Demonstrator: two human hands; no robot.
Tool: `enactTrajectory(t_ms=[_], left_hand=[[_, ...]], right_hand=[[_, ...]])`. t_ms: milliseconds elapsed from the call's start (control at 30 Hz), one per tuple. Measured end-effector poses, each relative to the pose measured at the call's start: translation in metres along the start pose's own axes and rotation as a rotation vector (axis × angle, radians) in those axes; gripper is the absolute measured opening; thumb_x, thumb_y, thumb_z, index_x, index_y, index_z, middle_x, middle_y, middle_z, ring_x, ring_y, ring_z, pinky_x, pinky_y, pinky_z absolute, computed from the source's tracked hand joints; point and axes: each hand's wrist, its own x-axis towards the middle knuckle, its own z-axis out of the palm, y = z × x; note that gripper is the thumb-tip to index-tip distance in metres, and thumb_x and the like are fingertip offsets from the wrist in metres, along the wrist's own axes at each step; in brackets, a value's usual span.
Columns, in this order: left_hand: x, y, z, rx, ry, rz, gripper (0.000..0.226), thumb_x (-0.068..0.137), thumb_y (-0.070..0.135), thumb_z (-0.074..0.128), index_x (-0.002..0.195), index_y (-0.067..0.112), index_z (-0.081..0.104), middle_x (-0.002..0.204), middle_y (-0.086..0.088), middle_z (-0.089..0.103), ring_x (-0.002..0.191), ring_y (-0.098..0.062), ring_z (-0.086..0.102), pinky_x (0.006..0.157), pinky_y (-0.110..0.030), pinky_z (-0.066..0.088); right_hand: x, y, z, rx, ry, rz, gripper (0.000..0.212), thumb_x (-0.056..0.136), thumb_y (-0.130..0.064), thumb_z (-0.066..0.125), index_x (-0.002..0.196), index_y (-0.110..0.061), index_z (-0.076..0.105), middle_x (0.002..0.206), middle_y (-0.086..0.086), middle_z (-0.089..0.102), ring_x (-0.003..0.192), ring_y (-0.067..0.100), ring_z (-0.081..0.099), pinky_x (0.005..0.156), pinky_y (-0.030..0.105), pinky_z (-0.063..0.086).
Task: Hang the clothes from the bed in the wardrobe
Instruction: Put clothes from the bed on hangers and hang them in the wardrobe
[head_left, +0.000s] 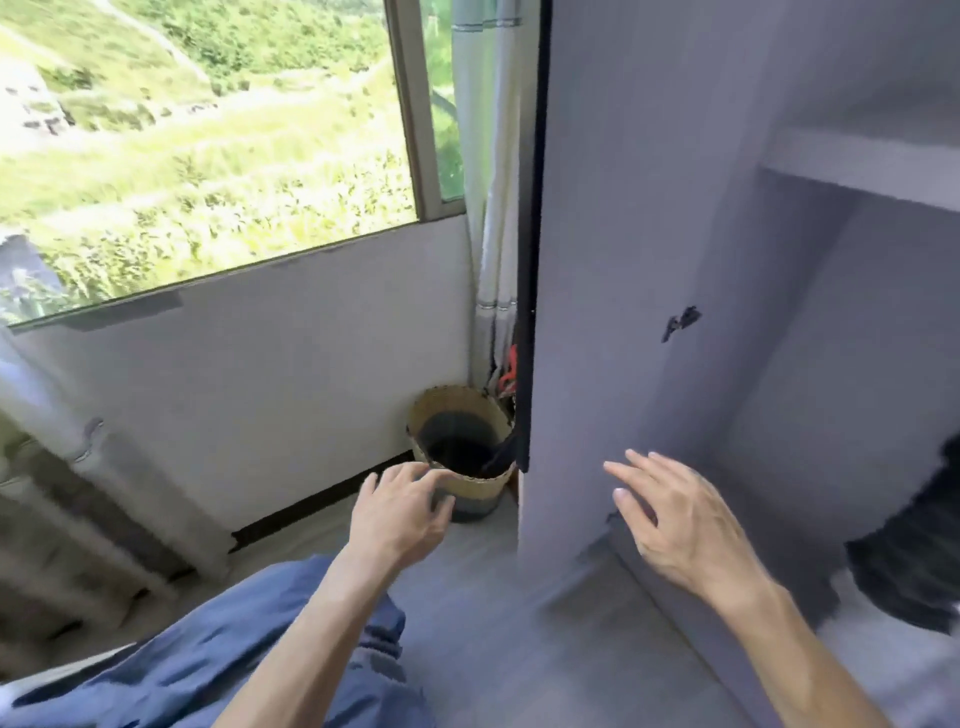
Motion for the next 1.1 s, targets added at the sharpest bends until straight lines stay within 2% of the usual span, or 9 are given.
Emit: enactTrajectory(t_ms=[100,233,400,533,667,800,867,1000,1100], left_hand=[[0.055,0.027,-0.011,0.030,0.015,0.172,0.044,0.098,0.051,0.039,0.141,0.045,0.045,0.147,0.018,0.045,0.140,-0.011,0.037,0.110,-0.031,0.029],[0.116,0.093,-0.022,0.027,0.039,0.413,0.043,0.098,0.051,0.041,0.139,0.042,0.050,0.144,0.017,0.050,0.137,-0.013,0.043,0.108,-0.034,0.035],[0.150,0.202,-0.032,-0.019,-0.004,0.690,0.044,0.101,0.050,0.037,0.144,0.044,0.043,0.149,0.017,0.045,0.138,-0.014,0.041,0.111,-0.033,0.032],[0.166,0.291,-0.033,-0.102,-0.039,0.863,0.044,0.101,0.045,0.040,0.144,0.042,0.043,0.149,0.017,0.044,0.138,-0.013,0.041,0.113,-0.033,0.033],[0.176,0.374,-0.034,-0.174,-0.068,0.967,0.045,0.100,0.046,0.043,0.145,0.039,0.044,0.147,0.013,0.047,0.135,-0.014,0.045,0.111,-0.032,0.036],[0.180,0.446,-0.041,-0.255,-0.138,1.030,0.044,0.101,0.044,0.045,0.145,0.037,0.044,0.149,0.013,0.046,0.137,-0.015,0.044,0.112,-0.035,0.037],[0.186,0.483,-0.040,-0.299,-0.176,1.055,0.045,0.101,0.045,0.044,0.145,0.037,0.044,0.150,0.013,0.045,0.136,-0.015,0.045,0.109,-0.036,0.041],[0.195,0.560,-0.025,-0.383,-0.308,1.056,0.047,0.101,0.048,0.044,0.146,0.036,0.041,0.151,0.007,0.043,0.133,-0.019,0.048,0.106,-0.037,0.045],[0.194,0.613,-0.010,-0.494,-0.440,1.042,0.052,0.099,0.049,0.047,0.148,0.033,0.039,0.151,0.004,0.044,0.133,-0.019,0.049,0.106,-0.033,0.044]], right_hand=[[-0.002,0.020,-0.020,-0.039,0.075,0.143,0.055,0.093,-0.054,0.028,0.134,-0.036,0.060,0.146,-0.005,0.054,0.139,0.017,0.044,0.115,0.042,0.035],[-0.020,0.054,-0.049,-0.111,0.167,0.323,0.057,0.095,-0.055,0.023,0.140,-0.038,0.054,0.150,-0.009,0.048,0.143,0.014,0.037,0.118,0.038,0.030],[-0.044,0.098,-0.088,-0.191,0.356,0.500,0.052,0.096,-0.051,0.029,0.136,-0.035,0.058,0.144,-0.006,0.056,0.138,0.017,0.045,0.113,0.039,0.037],[-0.054,0.132,-0.128,-0.250,0.495,0.596,0.055,0.097,-0.050,0.027,0.140,-0.031,0.055,0.147,-0.007,0.051,0.141,0.016,0.039,0.117,0.037,0.032],[-0.056,0.177,-0.172,-0.348,0.682,0.637,0.050,0.099,-0.045,0.033,0.143,-0.028,0.053,0.150,-0.005,0.048,0.143,0.016,0.035,0.118,0.035,0.029],[-0.050,0.225,-0.226,-0.432,0.874,0.660,0.050,0.100,-0.040,0.033,0.143,-0.023,0.053,0.153,0.000,0.045,0.145,0.020,0.034,0.117,0.041,0.032],[-0.044,0.249,-0.255,-0.484,0.941,0.678,0.048,0.101,-0.037,0.036,0.144,-0.022,0.051,0.155,0.002,0.042,0.147,0.021,0.030,0.118,0.040,0.028],[-0.033,0.299,-0.306,-0.660,0.993,0.728,0.049,0.102,-0.036,0.037,0.149,-0.025,0.044,0.160,0.007,0.033,0.150,0.028,0.022,0.120,0.050,0.021],[-0.022,0.339,-0.323,-0.780,0.917,0.813,0.050,0.104,-0.041,0.030,0.152,-0.032,0.037,0.162,0.006,0.029,0.152,0.028,0.015,0.121,0.056,0.011]])
